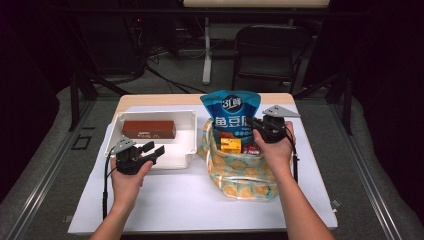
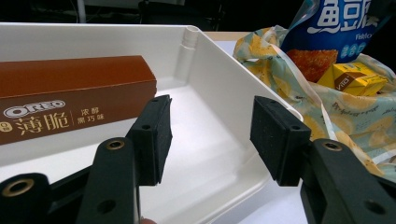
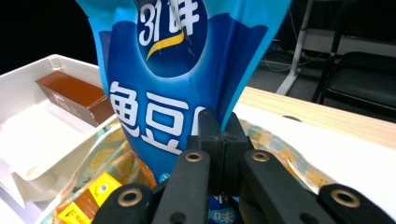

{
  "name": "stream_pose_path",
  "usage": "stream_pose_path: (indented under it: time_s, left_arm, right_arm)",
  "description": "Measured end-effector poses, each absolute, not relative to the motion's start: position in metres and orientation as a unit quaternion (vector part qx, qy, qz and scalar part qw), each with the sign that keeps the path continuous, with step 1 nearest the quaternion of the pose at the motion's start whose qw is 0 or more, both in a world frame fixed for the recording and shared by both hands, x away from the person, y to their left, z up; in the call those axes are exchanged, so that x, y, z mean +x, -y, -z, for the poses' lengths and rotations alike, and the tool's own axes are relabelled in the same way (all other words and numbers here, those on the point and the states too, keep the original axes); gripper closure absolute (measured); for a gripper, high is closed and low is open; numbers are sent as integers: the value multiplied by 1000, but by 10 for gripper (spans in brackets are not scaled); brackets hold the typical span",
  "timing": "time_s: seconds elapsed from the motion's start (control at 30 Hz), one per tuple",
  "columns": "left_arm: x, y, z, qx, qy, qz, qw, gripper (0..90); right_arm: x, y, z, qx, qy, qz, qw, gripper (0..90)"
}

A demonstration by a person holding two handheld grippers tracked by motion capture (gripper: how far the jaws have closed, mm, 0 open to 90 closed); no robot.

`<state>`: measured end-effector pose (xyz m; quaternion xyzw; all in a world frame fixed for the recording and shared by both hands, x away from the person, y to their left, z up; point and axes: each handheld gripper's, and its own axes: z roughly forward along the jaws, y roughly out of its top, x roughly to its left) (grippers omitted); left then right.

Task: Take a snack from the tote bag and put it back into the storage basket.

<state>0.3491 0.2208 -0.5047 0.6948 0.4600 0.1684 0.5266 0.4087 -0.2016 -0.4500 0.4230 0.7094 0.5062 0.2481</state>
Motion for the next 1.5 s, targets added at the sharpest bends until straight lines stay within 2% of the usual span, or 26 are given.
stream_pose_path:
  time_s: [0.97,1.5]
  left_arm:
    - [352,-217,484,685,-448,-175,547,474]
    - [352,-212,463,681,-431,-187,561,473]
  right_arm:
    - [393,192,372,394,-672,-562,278,900]
    - [385,168,359,374,-670,-585,262,900]
